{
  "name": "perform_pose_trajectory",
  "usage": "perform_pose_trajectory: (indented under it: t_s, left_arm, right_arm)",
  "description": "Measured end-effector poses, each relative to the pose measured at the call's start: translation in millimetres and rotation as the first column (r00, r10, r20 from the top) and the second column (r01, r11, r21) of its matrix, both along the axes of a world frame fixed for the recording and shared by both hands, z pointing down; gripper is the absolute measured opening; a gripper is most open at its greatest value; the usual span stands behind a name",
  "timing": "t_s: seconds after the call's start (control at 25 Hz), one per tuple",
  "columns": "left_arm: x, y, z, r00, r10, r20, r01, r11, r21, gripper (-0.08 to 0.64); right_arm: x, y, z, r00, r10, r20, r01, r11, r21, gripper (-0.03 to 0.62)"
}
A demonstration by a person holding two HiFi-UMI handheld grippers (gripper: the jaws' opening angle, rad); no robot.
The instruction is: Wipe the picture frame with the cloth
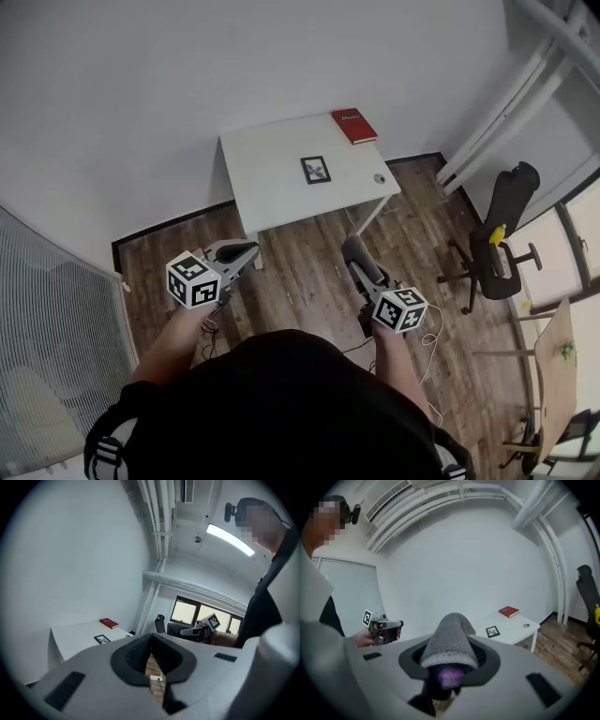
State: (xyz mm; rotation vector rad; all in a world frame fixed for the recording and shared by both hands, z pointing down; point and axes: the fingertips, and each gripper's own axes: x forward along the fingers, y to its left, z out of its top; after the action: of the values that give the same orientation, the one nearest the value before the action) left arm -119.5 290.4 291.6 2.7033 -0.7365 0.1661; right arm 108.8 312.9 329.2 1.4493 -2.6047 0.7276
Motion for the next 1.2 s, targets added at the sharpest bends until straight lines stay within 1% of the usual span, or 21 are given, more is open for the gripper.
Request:
perform_pose_trajectory:
  t_s: [0.2, 0.32, 0.56, 0.72, 0.92, 1.2]
  left_arm:
    - [31.6, 7.1, -5.3, 0.999, -0.013, 0.033, 0.013, 1.000, 0.012, 0.012]
    - [44.3, 10.6, -9.4, 0.999, -0.028, 0.038, 0.027, 0.999, 0.016, 0.012]
    - [62.0, 9.9, -5.2, 0.998, -0.059, 0.031, 0.059, 0.998, -0.002, 0.012]
    - [84.5, 19.0, -2.4, 0.998, -0.058, 0.028, 0.059, 0.998, -0.004, 0.012]
    - [105.4, 29.0, 4.3, 0.998, -0.061, 0.024, 0.061, 0.998, -0.010, 0.012]
    - [118.8, 44.8, 8.8, 0.997, -0.071, 0.019, 0.071, 0.997, -0.020, 0.012]
  right_arm:
    - [46.3, 6.9, -8.5, 1.000, 0.015, -0.019, -0.015, 1.000, 0.011, 0.112]
    - [64.0, 13.8, -3.1, 0.999, 0.012, -0.033, -0.012, 1.000, -0.001, 0.112]
    - [80.7, 17.1, 2.2, 1.000, 0.002, -0.025, -0.002, 1.000, 0.004, 0.110]
    - [97.3, 18.1, -0.9, 1.000, -0.005, -0.017, 0.005, 1.000, 0.027, 0.109]
    - [114.8, 17.1, 0.8, 1.000, -0.014, -0.027, 0.015, 0.999, 0.039, 0.107]
    - [125.3, 29.8, 2.9, 0.999, -0.033, -0.027, 0.034, 0.999, 0.037, 0.106]
